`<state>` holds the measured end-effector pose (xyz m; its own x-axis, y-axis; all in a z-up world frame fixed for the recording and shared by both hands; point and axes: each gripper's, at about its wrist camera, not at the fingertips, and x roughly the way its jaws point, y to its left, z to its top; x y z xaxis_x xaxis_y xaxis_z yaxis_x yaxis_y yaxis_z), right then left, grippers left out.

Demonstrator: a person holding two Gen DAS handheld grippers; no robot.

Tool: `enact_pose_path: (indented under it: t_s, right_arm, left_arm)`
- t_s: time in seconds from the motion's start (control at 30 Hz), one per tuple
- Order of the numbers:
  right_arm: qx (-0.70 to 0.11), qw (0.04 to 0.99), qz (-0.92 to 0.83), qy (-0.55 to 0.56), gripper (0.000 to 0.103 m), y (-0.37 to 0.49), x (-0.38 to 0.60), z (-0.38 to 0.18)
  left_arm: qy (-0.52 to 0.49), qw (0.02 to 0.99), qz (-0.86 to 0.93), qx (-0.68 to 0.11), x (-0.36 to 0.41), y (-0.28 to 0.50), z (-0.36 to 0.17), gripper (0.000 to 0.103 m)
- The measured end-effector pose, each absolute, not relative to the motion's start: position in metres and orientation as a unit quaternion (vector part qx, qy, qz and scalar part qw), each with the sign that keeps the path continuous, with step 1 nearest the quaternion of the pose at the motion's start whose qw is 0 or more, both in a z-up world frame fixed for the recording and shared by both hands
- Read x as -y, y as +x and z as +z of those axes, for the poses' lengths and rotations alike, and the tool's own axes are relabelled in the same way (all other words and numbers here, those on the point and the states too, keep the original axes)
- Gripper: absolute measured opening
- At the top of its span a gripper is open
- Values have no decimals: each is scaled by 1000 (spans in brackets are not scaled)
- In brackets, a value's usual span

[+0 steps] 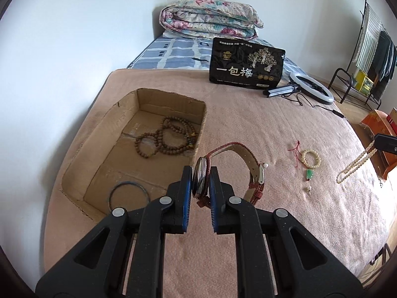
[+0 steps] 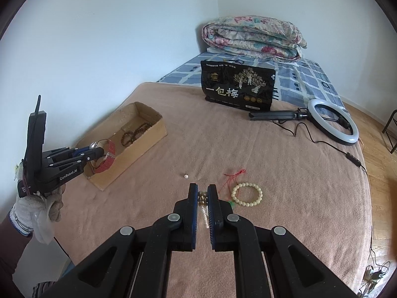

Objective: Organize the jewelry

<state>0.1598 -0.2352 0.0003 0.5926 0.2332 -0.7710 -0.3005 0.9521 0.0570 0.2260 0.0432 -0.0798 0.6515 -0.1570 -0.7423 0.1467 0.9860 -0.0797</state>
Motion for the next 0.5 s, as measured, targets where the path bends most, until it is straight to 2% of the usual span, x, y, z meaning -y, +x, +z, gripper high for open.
enact_pose_path:
  t_s: [0.5]
  right_arm:
    - [-410,887,206,-52,5,197,149,12]
  left_arm:
    - [-24,909,-32,-415,-116,230,-90,11]
